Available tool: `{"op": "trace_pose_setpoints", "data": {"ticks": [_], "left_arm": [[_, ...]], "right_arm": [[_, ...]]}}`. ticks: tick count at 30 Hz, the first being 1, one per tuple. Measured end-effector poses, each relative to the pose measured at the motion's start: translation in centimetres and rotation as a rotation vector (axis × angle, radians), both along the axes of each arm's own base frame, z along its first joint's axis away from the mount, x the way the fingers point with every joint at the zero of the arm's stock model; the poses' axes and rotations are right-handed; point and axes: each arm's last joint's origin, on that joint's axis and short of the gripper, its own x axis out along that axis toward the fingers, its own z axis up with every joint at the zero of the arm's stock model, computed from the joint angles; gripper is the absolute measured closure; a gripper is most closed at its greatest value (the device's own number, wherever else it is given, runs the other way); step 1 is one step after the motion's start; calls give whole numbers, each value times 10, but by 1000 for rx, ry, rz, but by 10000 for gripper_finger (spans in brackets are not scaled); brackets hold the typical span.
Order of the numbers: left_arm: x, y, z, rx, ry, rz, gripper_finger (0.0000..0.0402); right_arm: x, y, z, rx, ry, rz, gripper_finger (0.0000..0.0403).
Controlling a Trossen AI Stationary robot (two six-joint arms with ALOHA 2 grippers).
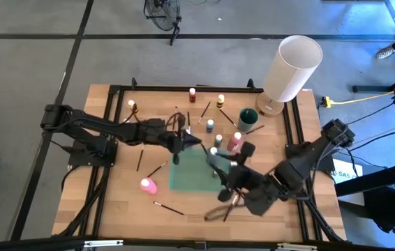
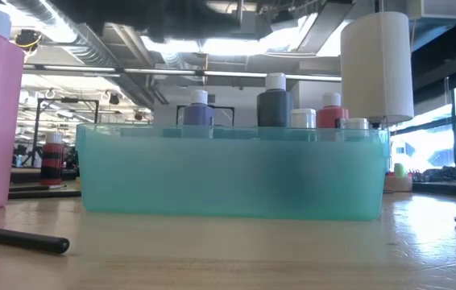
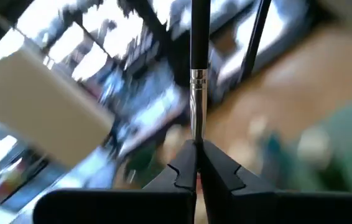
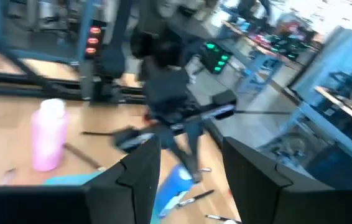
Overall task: Pick & Place Paint Supplies
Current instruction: Put the black eyeshadow brush into the green cup
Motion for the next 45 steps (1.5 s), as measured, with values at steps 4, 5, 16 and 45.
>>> {"op": "trace_pose_setpoints", "data": {"ticks": [4, 5, 16, 45], "left_arm": [[-2, 0, -2, 139, 234, 208, 399], [-1, -1, -1, 168, 282, 239, 399], [3, -33, 13, 482, 384, 328, 399], [24, -91, 5, 1063, 369, 458, 399]], "right_arm": [[-9, 10, -5, 8, 83, 110, 228], [-10, 11, -6, 6, 94, 114, 228], [4, -26, -18, 110, 201, 18, 229], [27, -87, -30, 719, 187, -260, 228]]}}
